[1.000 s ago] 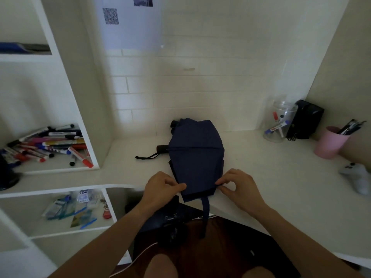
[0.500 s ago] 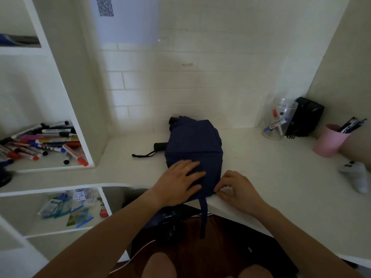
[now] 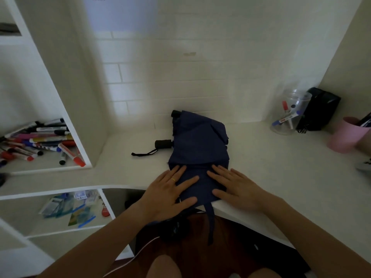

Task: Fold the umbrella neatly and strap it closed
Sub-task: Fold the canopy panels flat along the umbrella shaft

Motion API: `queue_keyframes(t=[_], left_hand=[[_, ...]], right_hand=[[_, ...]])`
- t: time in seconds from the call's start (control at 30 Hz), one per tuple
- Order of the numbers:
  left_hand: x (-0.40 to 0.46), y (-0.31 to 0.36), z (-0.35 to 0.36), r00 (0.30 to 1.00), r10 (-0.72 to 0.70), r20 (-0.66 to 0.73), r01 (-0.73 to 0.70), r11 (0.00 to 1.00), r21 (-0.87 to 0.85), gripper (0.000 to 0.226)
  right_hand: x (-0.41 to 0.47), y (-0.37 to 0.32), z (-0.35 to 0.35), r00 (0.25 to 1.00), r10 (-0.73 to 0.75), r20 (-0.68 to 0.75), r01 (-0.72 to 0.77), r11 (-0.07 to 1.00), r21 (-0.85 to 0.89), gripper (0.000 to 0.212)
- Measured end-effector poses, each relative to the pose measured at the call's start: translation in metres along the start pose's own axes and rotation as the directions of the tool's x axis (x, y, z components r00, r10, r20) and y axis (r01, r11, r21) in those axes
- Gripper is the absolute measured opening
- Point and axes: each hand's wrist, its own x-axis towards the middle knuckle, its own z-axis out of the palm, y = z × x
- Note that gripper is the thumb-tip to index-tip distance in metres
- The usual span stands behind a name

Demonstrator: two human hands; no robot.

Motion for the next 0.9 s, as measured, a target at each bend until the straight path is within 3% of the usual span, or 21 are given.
queue_keyframes(t=[0.03,0.1,0.17,0.2,0.27,0.47,0.57,0.63,0.73,0.8,0.83,0.9], left_hand=[[0.0,-0.001,-0.001,1.0,0.005,0.009,-0.005,1.0,-0.004,0.065],[0.003,-0.002,-0.004,1.0,0.014,0.018,-0.014,1.0,-0.019,0.065],[0.003,-0.001,-0.007,1.0,0.017,0.02,-0.017,0.999,-0.031,0.064],[0.003,-0.001,-0.008,1.0,0.02,0.019,-0.02,0.999,-0.034,0.064],[0.002,-0.001,-0.009,0.999,0.024,0.024,-0.023,0.999,-0.036,0.065],[0.004,-0.001,-0.006,1.0,0.005,0.03,-0.003,0.998,-0.07,0.064],[0.004,-0.001,-0.007,0.999,0.003,0.042,0.001,0.997,-0.077,0.065],[0.004,-0.002,-0.009,0.998,0.0,0.068,0.006,0.996,-0.084,0.065],[0.004,-0.003,-0.015,0.996,-0.006,0.086,0.025,0.974,-0.226,0.063],[0.006,-0.001,-0.023,0.992,-0.112,-0.054,0.079,0.907,-0.414,0.052],[0.01,0.0,-0.03,0.955,-0.234,-0.18,0.114,0.854,-0.508,0.042],[0.02,0.001,-0.048,0.774,-0.519,-0.363,0.154,0.71,-0.688,0.032]], right_hand=[[0.004,0.0,-0.009,0.999,0.012,-0.053,-0.008,0.997,0.075,0.061],[0.018,-0.002,-0.034,0.937,0.058,-0.345,0.019,0.977,0.213,0.047],[0.04,-0.003,-0.062,0.776,0.148,-0.613,0.056,0.952,0.3,0.03],[0.054,-0.003,-0.075,0.715,0.197,-0.671,0.051,0.942,0.331,0.027],[0.081,-0.001,-0.097,0.678,0.267,-0.684,-0.009,0.934,0.357,0.032],[0.119,-0.001,-0.119,0.762,0.356,-0.541,-0.171,0.916,0.362,0.051],[0.124,-0.001,-0.111,0.824,0.263,-0.502,-0.125,0.948,0.293,0.03],[0.116,-0.002,-0.106,0.793,0.233,-0.563,-0.079,0.956,0.284,0.014],[0.094,-0.004,-0.097,0.753,0.224,-0.619,0.009,0.937,0.35,0.013],[0.077,-0.005,-0.088,0.748,0.202,-0.632,0.067,0.925,0.374,0.015],[0.069,-0.005,-0.084,0.744,0.194,-0.639,0.088,0.92,0.382,0.016],[0.058,-0.007,-0.078,0.733,0.183,-0.655,0.122,0.912,0.391,0.017]])
